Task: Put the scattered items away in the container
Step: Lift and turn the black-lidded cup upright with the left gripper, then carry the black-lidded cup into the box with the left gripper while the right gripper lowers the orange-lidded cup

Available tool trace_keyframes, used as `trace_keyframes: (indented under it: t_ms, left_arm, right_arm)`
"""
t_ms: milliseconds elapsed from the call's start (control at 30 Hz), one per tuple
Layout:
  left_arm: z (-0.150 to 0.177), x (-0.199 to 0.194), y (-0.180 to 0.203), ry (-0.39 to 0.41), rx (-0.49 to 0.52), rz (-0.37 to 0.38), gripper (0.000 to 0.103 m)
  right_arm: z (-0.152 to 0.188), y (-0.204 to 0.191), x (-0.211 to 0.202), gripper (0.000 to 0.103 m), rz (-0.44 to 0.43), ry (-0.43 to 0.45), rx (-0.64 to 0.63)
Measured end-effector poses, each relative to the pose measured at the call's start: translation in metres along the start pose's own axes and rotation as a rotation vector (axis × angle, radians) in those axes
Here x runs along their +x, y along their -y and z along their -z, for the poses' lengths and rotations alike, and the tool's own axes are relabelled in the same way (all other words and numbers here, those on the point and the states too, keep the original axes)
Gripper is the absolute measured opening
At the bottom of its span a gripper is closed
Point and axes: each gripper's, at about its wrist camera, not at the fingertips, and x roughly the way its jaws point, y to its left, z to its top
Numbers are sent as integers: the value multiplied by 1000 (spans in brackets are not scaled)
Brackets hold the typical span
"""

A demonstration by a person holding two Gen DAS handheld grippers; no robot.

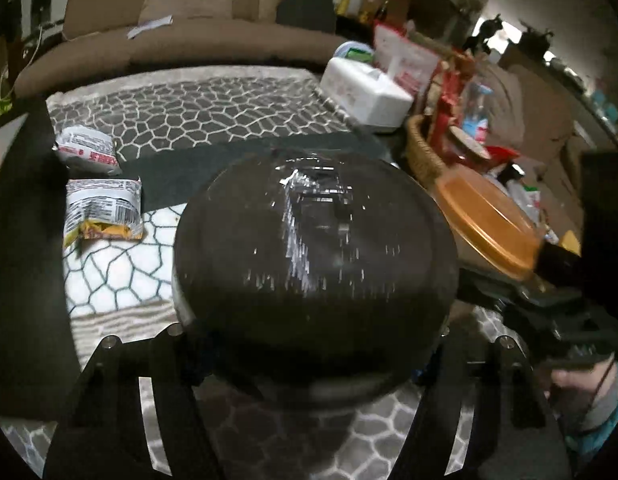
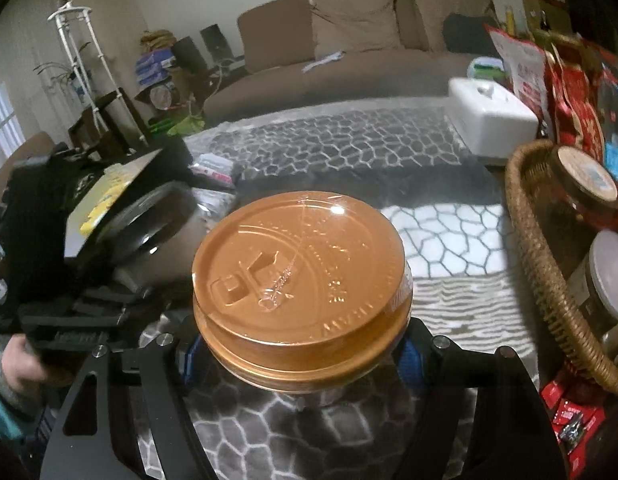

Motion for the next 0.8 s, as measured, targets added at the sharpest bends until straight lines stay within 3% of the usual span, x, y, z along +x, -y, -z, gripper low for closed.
trace_keyframes:
  t_ms: [367, 667, 800]
  left_arm:
    - [7, -40, 1, -1, 5, -26, 67]
    - [-1, -104, -12, 62, -17, -45, 67]
    - [-1, -140, -28, 103, -40, -59, 67]
  right_arm:
    - [-11, -33, -16, 76, -27, -15, -29]
    - [-43, -82, -50, 76, -58, 8, -106]
    - [-59, -113, -60, 76, -114, 18, -123]
